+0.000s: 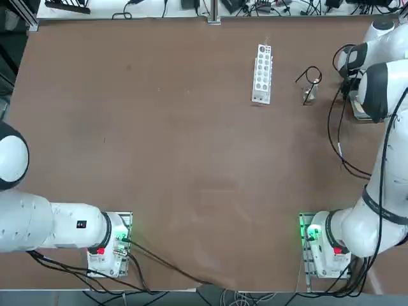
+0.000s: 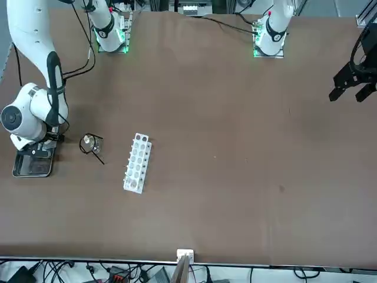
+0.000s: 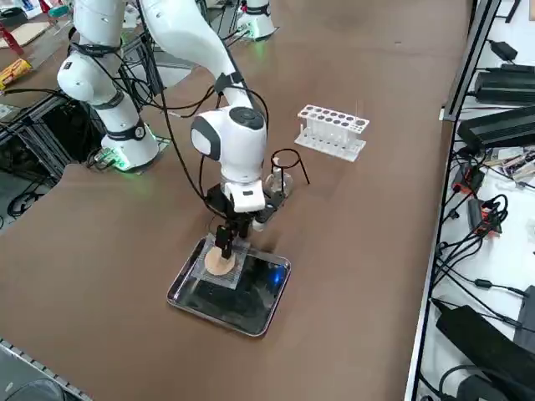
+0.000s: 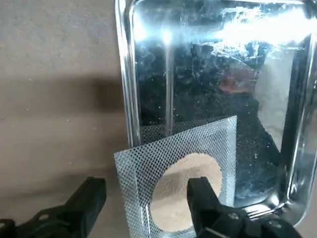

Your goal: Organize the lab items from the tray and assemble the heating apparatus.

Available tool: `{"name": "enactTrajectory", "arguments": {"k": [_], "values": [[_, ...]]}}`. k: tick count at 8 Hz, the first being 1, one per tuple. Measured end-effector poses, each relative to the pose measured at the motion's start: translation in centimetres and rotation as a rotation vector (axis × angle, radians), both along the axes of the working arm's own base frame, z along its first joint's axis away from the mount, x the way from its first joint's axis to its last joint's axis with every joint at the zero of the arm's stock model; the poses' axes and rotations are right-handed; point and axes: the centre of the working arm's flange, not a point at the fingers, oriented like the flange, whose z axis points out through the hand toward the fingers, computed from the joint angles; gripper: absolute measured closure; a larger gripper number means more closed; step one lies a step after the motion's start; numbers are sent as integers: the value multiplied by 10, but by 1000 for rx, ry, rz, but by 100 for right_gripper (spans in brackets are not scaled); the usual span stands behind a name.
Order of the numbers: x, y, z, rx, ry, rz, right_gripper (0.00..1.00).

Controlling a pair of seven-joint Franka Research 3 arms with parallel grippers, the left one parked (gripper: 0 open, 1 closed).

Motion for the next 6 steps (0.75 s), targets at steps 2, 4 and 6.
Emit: {"name": "enactTrajectory", "arguments": {"k": [2,4,6], "values": [[-1,-1,-3,-3,3,1,0],[-1,-1,-5,-5,7,1,0],[-2,-1,-7,0,9,1,0]]}}
